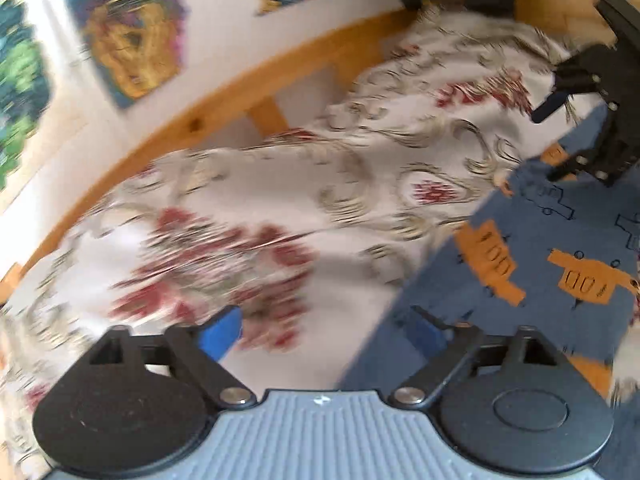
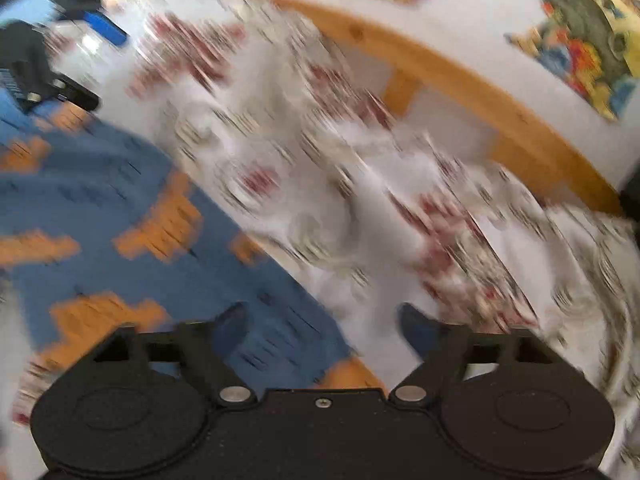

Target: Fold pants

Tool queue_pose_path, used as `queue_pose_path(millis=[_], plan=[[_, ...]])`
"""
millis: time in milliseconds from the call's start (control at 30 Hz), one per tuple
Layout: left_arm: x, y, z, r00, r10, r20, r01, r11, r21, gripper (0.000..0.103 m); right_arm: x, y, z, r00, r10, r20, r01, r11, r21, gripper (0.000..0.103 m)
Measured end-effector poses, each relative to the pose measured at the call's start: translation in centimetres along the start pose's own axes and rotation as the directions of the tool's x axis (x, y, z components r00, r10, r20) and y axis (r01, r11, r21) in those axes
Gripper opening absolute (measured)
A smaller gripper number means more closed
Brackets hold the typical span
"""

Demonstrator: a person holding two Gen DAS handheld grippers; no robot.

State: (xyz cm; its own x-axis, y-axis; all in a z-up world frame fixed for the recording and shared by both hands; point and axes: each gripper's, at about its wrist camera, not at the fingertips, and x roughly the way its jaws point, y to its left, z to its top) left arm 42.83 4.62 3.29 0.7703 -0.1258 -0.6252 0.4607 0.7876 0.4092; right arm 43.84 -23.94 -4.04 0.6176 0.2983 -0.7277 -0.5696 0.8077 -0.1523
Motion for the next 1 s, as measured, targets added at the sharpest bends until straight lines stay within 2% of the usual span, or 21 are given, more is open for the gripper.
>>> queue_pose_path(millis=[33, 133, 200, 233, 333, 433, 467, 600, 667, 800, 867, 967, 1000], plan=[[-0.5, 1.3, -0.3, 1.0, -0.003, -0.009, 0.003, 1.0, -0.009, 0.103, -0.3, 0.4, 0.5, 0.998, 0.059, 0.034, -0.059, 0.998, -0.002, 0.101], [-1.5, 5.0, -1.9, 0.996, -0.038, -0.086, 0.031, 0.996, -0.08, 0.103, 0.4, 2.1, 2.5, 0.971, 0.226, 0.079, -0.224, 0.974, -0.03, 0.101], [-1.6, 6.5, -2.9, 0.987, -0.092, -0.13, 0.073, 0.987, -0.14, 0.102, 1.7, 3.4, 4.0, 0.949, 0.303, 0.083, -0.3, 0.953, -0.041, 0.1], [-1.5, 6.9, -3.3, 0.98, -0.13, -0.152, 0.104, 0.981, -0.164, 0.099, 2.6, 4.0, 4.8, 0.946, 0.315, 0.078, -0.312, 0.949, -0.045, 0.097], [-0.7, 6.5, -3.6, 0.964, -0.166, -0.209, 0.134, 0.978, -0.159, 0.087, 4.9, 4.9, 6.4, 0.952, 0.302, 0.061, -0.297, 0.952, -0.075, 0.083], [0.5, 5.2, -3.3, 0.945, -0.146, -0.292, 0.129, 0.989, -0.077, 0.074, 6.3, 4.6, 7.4, 0.955, 0.292, 0.046, -0.287, 0.954, -0.091, 0.066], [0.5, 4.8, -3.3, 0.942, -0.148, -0.302, 0.138, 0.989, -0.053, 0.073, 6.4, 4.6, 7.7, 0.955, 0.292, 0.045, -0.287, 0.953, -0.097, 0.06], [0.9, 4.0, -3.4, 0.921, -0.194, -0.337, 0.186, 0.981, -0.056, 0.063, 6.1, 5.0, 8.0, 0.959, 0.283, 0.035, -0.274, 0.949, -0.158, 0.048], [1.5, 3.4, -3.6, 0.909, -0.157, -0.386, 0.159, 0.987, -0.026, 0.054, 6.4, 5.5, 7.9, 0.966, 0.259, 0.012, -0.253, 0.95, -0.185, 0.04], [1.6, 2.6, -3.8, 0.906, -0.105, -0.411, 0.128, 0.991, 0.03, 0.043, 6.8, 5.6, 7.4, 0.975, 0.22, -0.024, -0.22, 0.953, -0.207, 0.036], [1.5, 2.4, -3.8, 0.905, -0.084, -0.417, 0.107, 0.994, 0.034, 0.028, 6.6, 5.6, 7.1, 0.979, 0.203, -0.024, -0.203, 0.954, -0.219, 0.026], [1.5, 2.5, -3.8, 0.905, -0.06, -0.42, 0.073, 0.997, 0.015, 0.016, 6.2, 5.8, 6.7, 0.983, 0.184, -0.025, -0.185, 0.955, -0.232, 0.015], [1.5, 2.5, -3.7, 0.906, -0.054, -0.42, 0.063, 0.998, 0.006, 0.013, 6.0, 6.0, 6.6, 0.984, 0.176, -0.023, -0.177, 0.954, -0.242, 0.015]])
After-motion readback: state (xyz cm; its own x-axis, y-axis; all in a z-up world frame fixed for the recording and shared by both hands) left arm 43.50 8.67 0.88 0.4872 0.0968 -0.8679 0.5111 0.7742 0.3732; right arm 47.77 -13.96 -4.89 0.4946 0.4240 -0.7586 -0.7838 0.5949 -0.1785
